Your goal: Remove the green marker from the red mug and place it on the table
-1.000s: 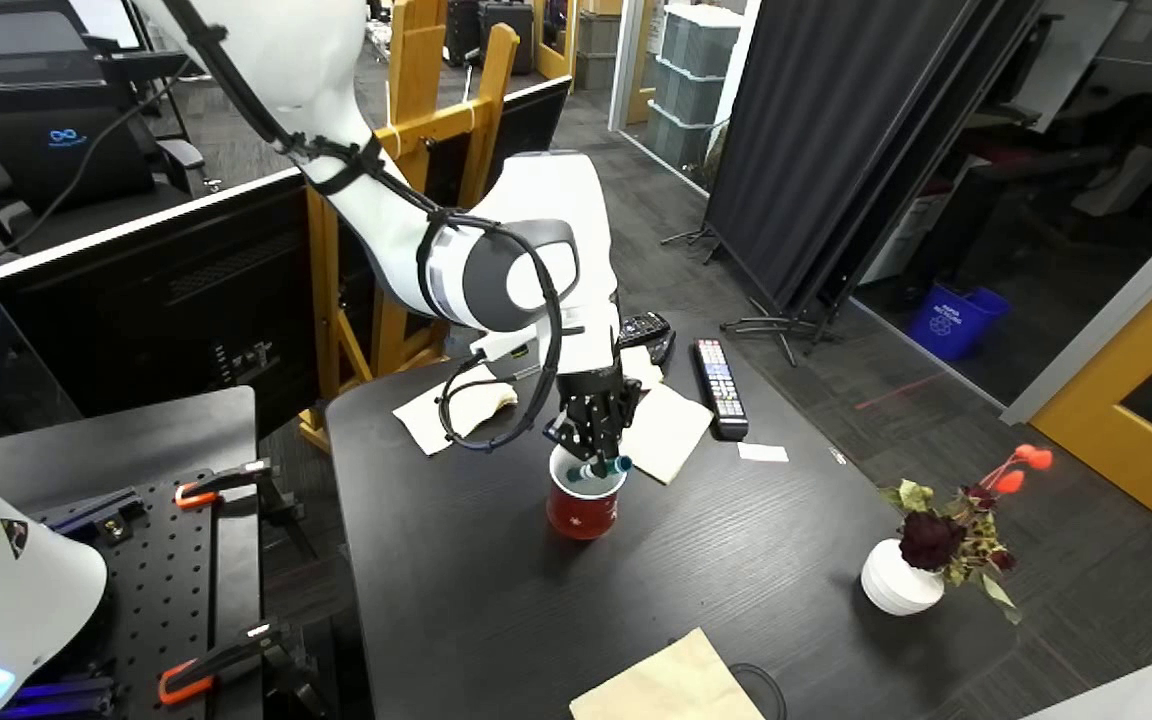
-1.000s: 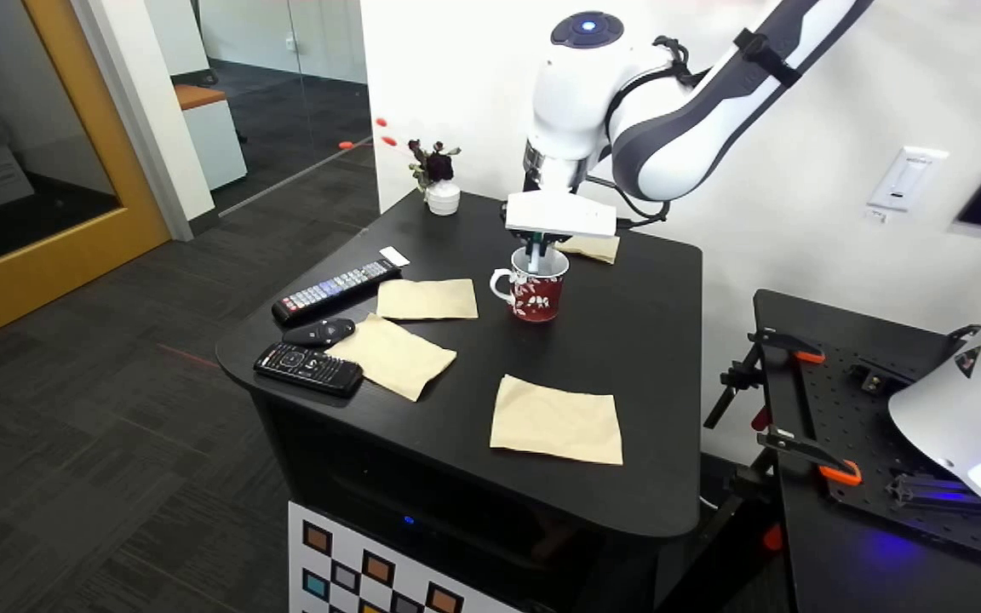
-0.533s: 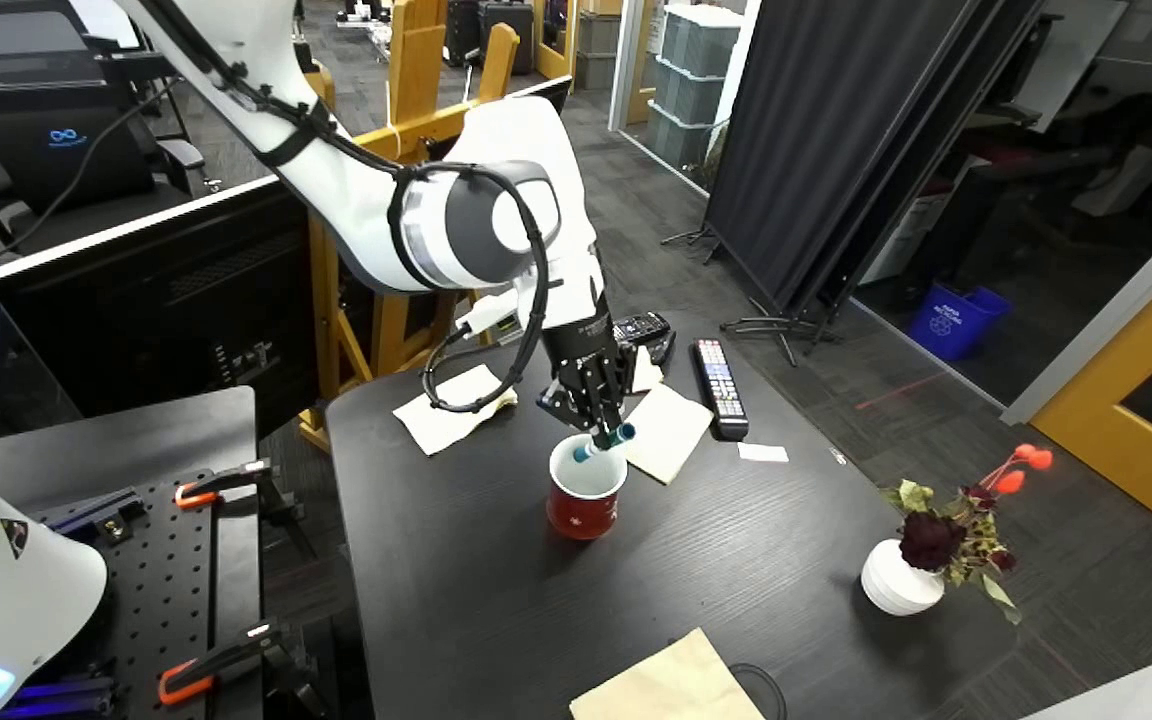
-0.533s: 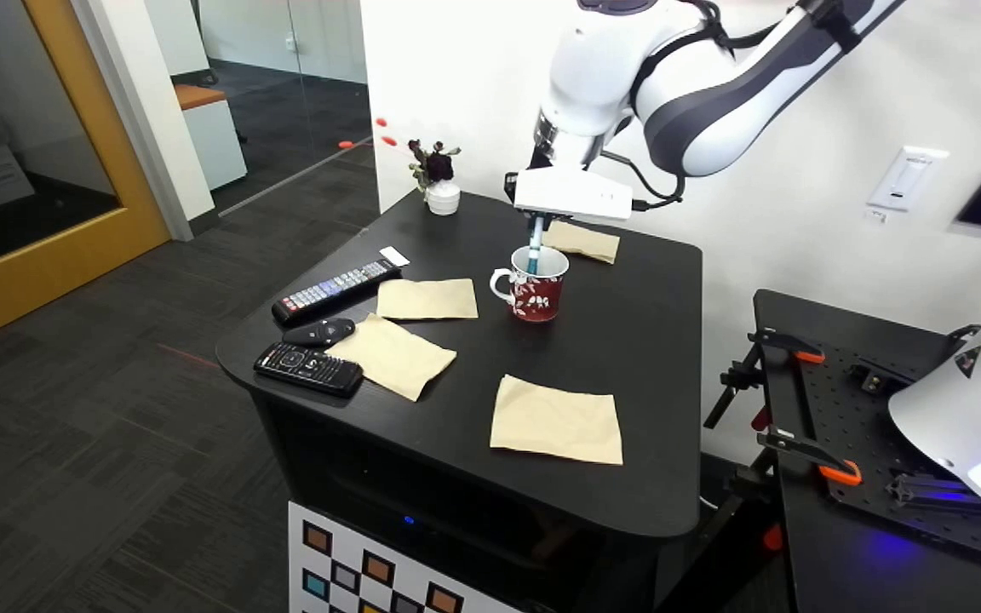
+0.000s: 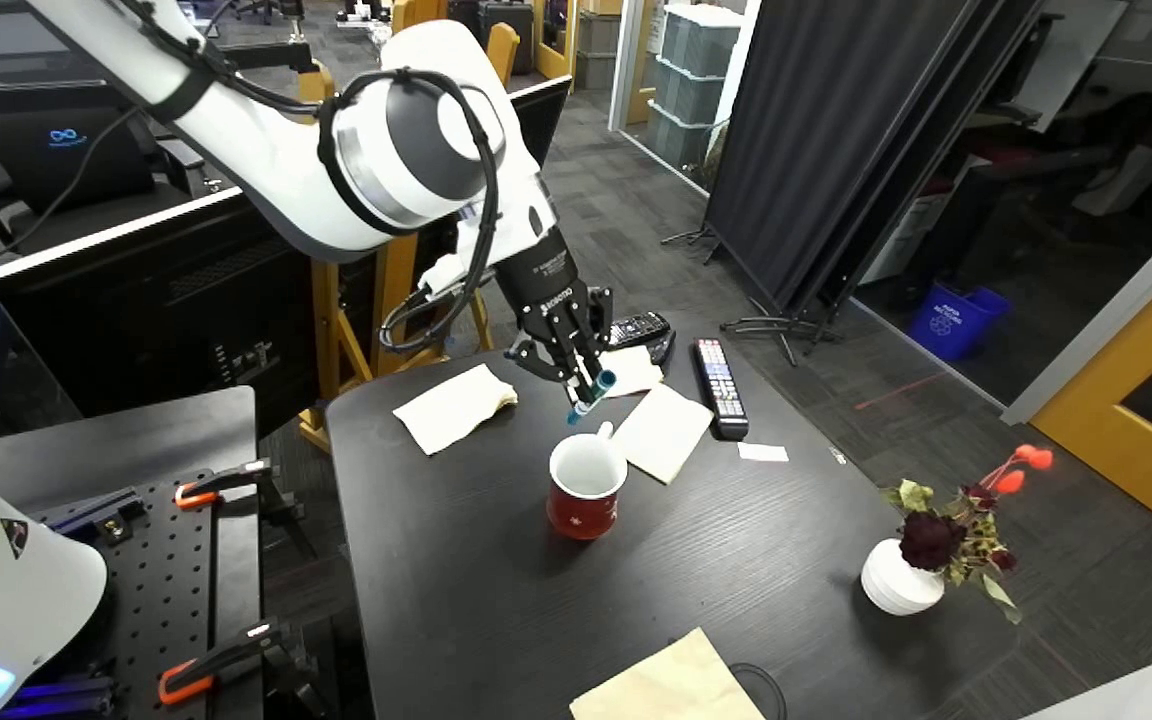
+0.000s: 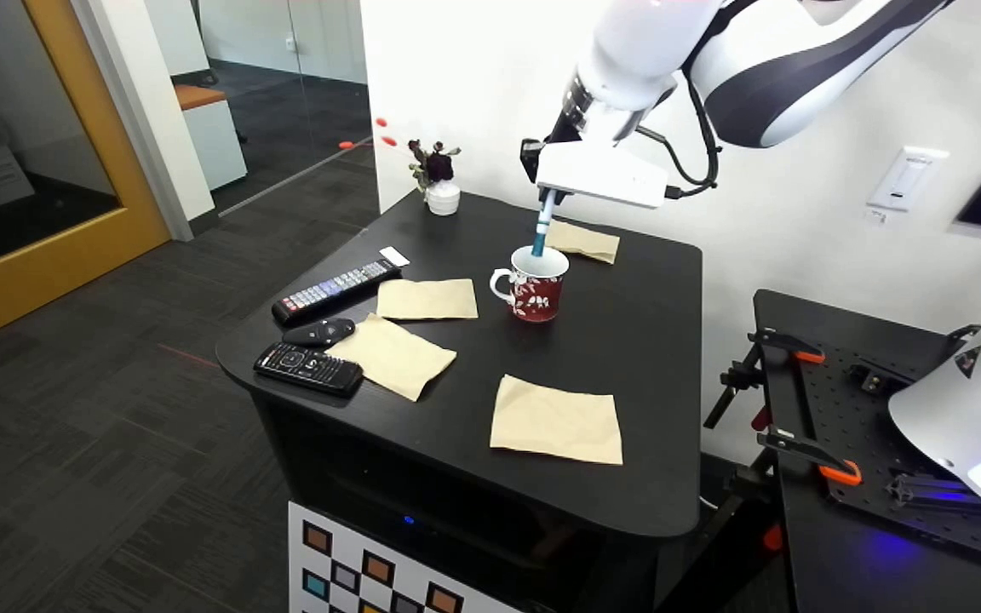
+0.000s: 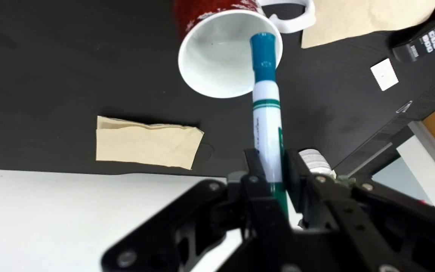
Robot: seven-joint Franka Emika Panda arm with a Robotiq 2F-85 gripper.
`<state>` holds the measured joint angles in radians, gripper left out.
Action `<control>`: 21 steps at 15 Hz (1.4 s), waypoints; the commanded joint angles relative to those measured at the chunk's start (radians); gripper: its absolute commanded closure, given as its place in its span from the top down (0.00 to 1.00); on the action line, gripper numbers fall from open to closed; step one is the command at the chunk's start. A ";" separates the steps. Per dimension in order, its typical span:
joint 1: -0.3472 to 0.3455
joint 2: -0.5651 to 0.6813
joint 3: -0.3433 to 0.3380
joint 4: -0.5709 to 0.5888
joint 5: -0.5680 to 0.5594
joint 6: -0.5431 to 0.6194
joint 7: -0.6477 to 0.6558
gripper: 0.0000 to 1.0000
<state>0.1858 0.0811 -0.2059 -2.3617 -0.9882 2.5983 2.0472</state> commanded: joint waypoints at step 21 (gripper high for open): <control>-0.100 -0.051 0.234 -0.096 0.601 0.051 -1.260 0.05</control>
<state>0.0951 0.0026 0.0030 -2.4981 -0.4934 2.7102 0.9829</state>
